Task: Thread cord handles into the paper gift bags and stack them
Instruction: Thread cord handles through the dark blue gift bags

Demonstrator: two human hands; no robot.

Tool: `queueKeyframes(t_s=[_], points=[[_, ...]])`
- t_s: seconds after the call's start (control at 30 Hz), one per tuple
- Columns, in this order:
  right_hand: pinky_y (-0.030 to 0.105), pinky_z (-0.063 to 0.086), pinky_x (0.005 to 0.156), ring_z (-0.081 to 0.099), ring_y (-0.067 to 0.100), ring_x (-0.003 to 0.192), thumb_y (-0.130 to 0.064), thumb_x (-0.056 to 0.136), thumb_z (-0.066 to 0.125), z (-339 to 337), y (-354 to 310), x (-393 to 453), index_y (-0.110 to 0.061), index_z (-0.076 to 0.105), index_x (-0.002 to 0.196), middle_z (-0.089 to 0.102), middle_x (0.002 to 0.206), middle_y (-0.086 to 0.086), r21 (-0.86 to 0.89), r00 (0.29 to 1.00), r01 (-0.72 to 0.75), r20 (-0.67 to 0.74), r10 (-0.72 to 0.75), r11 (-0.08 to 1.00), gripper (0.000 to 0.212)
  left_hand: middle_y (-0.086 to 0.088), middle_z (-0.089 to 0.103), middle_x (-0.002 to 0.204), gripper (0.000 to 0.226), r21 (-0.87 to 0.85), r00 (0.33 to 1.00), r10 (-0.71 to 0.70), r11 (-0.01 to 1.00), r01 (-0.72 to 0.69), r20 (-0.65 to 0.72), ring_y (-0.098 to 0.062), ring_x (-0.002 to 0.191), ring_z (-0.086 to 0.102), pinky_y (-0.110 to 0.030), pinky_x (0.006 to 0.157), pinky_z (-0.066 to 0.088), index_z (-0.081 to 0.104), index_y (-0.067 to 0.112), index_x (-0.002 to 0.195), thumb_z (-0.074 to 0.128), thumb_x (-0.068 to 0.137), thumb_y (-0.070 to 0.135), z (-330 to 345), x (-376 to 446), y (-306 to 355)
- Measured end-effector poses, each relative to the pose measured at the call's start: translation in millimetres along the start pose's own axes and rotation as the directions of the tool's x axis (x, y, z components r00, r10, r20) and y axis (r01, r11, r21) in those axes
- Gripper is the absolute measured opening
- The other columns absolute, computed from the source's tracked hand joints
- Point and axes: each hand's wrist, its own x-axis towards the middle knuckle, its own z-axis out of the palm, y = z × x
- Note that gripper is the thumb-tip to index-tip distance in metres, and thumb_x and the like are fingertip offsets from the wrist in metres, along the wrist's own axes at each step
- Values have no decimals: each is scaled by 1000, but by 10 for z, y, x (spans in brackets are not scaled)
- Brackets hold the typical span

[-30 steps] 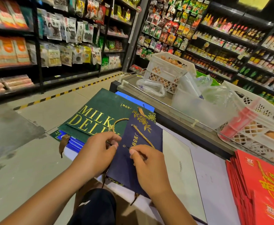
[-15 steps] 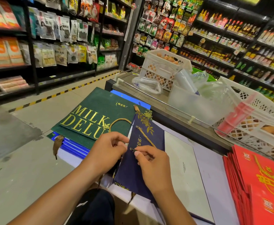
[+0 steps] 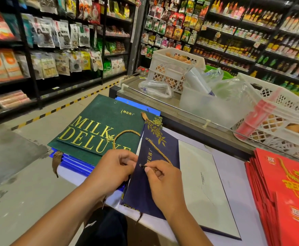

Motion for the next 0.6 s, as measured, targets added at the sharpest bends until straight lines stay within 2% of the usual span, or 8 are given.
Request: queueKeyframes(t_s=[0.1, 0.33, 0.47, 0.6], points=[[14, 53, 78, 66, 0, 91, -22, 96, 72, -37, 5, 11, -30, 80, 96, 71, 92, -23, 19, 1000, -17, 21, 16, 1000, 12, -8, 77, 78, 30, -3, 1000, 17, 1000, -17, -5, -14, 56, 55, -25, 55, 48, 82, 22, 93, 64, 96, -2, 20, -16, 23], [15, 53, 78, 64, 0, 91, -26, 97, 70, -145, -13, 38, -30, 79, 100, 69, 93, -22, -72, 994, 92, 65, -87, 993, 11, -8, 74, 68, 33, -29, 999, 21, 999, -22, -34, -12, 52, 51, -20, 49, 42, 83, 21, 94, 62, 96, -4, 49, -15, 67], [19, 54, 78, 65, 2, 90, -25, 95, 71, -188, -30, 71, -29, 80, 97, 70, 92, -20, -23, 992, 94, 84, -91, 995, 10, -18, 70, 68, 35, -12, 1000, 9, 1000, -9, -27, -18, 54, 49, -25, 49, 36, 84, 29, 93, 63, 95, 0, 44, -2, 61], [26, 53, 74, 60, 5, 83, -28, 97, 63, -196, -82, 86, -28, 77, 95, 67, 88, -15, -154, 975, 192, 140, -171, 969, 13, -10, 71, 65, 37, 24, 999, 23, 999, -22, -29, -13, 52, 51, -24, 48, 40, 83, 28, 94, 61, 96, -1, 56, -13, 60]])
